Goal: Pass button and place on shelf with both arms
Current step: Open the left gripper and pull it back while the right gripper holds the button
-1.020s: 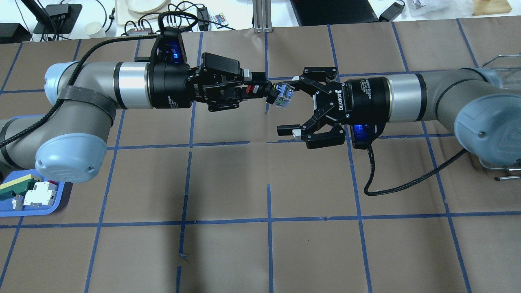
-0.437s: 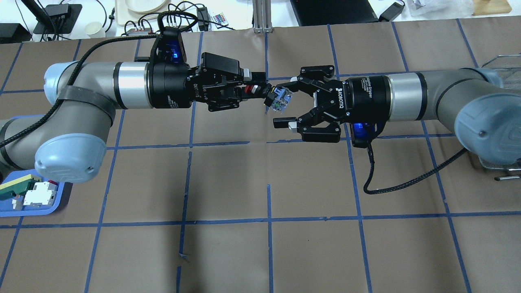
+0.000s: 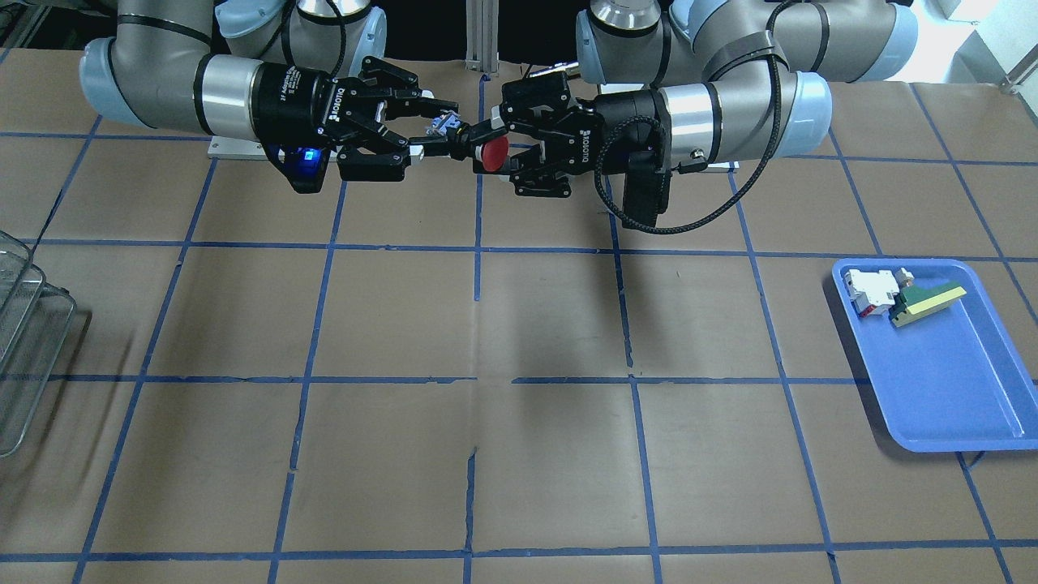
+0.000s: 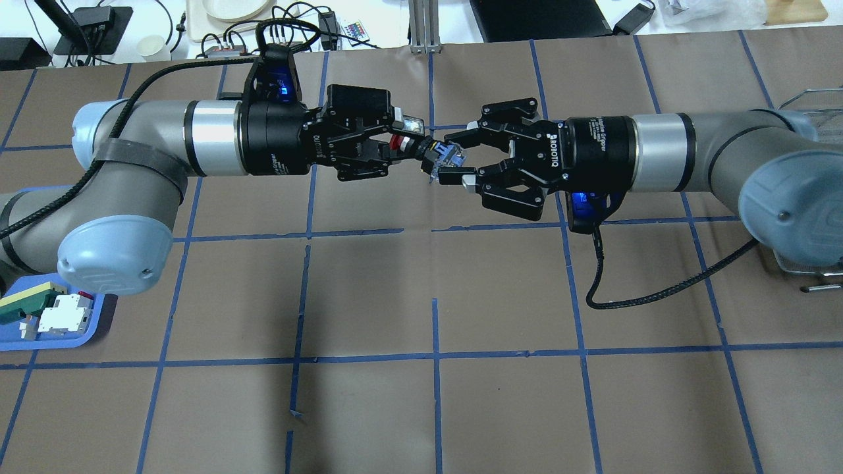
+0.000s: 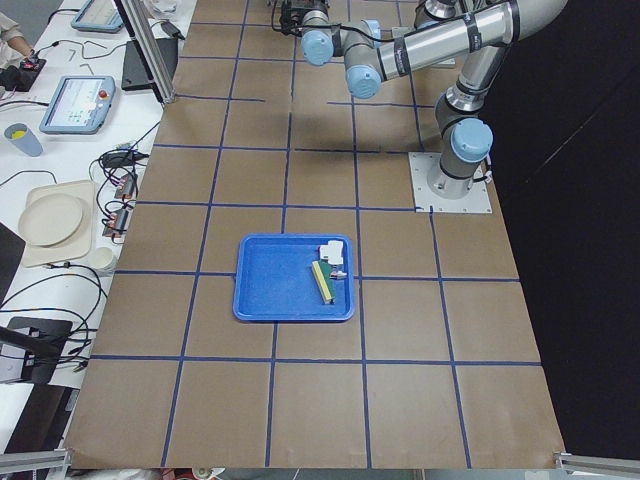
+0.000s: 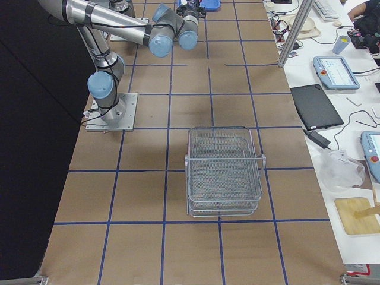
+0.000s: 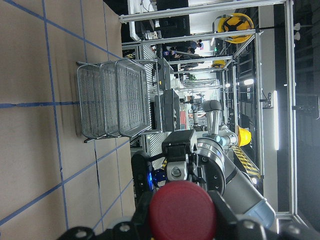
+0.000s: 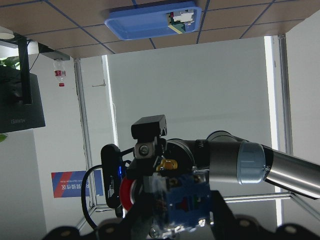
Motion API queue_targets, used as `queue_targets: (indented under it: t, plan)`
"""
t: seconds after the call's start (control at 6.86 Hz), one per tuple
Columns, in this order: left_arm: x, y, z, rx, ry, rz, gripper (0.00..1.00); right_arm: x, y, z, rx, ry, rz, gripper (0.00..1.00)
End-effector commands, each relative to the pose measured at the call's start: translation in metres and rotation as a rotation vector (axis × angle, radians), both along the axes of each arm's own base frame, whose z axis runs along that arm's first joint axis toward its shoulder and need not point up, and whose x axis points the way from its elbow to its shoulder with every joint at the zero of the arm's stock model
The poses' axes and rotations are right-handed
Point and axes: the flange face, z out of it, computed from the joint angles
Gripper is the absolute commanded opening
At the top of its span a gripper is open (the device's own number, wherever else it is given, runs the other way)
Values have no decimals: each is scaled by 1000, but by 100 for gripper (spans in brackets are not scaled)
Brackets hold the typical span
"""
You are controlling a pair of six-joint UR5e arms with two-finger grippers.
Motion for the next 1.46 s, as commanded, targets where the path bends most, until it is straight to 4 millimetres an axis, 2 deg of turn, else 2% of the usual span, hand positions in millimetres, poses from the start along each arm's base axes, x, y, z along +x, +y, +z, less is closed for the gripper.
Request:
queue_targets:
  t: [0.0, 0.15, 0.29, 0.58, 0.73, 0.87, 1.02, 1.17, 1.31]
  plan:
    - [0, 0, 1, 1, -1, 1, 36, 0, -1, 1, -3, -6, -5, 4]
    - [0, -1, 0, 4, -1, 1, 37, -1, -1, 1, -3, -6, -7, 4]
    - [0, -1, -1, 14, -8, 2, 48, -2, -2, 2, -4, -7, -9, 2]
    - [1, -2, 6, 23, -11, 7, 53, -3, -5, 5, -10, -5, -11, 0]
    - [2, -2, 7, 29, -10, 11, 69, -9, -8, 9, -14, 0, -21, 0]
    - [5, -3, 8, 27, -12, 19, 90, -23, -15, 16, -23, 15, -42, 0]
    - [7, -5, 12, 47, -9, 30, 100, -38, -19, 22, -42, 78, -33, 0]
    - [16, -11, 14, 55, -10, 58, 100, -50, -23, 27, -54, 114, -36, 0]
    - [51, -25, 13, 79, -11, 138, 100, -65, -28, 32, -91, 180, -26, 0]
